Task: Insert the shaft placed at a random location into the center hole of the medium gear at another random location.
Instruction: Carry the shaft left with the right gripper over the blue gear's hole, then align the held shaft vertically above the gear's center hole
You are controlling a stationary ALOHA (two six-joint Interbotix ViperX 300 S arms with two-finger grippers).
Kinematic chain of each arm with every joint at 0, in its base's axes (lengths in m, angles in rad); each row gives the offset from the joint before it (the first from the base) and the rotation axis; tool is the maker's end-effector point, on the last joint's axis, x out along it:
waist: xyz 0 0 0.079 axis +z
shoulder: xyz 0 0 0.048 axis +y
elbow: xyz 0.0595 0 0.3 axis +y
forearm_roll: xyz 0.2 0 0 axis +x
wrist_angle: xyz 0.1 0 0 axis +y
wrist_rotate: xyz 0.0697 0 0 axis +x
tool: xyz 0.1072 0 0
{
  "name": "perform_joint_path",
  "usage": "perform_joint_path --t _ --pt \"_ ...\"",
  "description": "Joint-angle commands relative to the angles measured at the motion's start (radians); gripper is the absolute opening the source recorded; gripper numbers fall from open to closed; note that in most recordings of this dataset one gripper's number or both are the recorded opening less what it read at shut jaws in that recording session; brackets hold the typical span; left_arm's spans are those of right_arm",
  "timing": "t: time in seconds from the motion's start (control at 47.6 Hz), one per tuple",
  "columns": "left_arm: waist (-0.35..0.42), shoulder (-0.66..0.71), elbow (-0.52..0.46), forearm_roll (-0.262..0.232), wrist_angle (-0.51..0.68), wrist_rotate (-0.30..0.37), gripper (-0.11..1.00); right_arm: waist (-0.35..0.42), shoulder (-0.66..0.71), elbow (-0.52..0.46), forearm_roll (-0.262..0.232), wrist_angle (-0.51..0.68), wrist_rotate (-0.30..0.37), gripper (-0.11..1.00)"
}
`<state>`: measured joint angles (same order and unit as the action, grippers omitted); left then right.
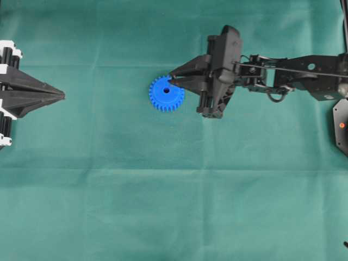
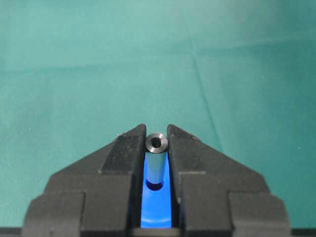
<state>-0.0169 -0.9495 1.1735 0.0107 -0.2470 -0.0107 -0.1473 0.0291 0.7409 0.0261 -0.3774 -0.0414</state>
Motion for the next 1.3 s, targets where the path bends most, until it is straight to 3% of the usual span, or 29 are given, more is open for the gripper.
perform_joint_path --t 0.0,0.757,1.282 --pt "-0.003 0.008 -0.021 0.002 -0.006 -0.002 0.0 0.002 -0.002 -0.038 0.002 -0.003 -0.012 0.14" --pt "-0.003 0.008 -0.02 0.002 -0.005 -0.002 0.0 0.002 0.011 -0.051 0.0 -0.009 -0.014 0.13" --pt "-0.003 0.008 -0.02 0.002 -0.005 -0.002 0.0 -0.008 0.094 -0.061 0.002 -0.046 -0.015 0.13"
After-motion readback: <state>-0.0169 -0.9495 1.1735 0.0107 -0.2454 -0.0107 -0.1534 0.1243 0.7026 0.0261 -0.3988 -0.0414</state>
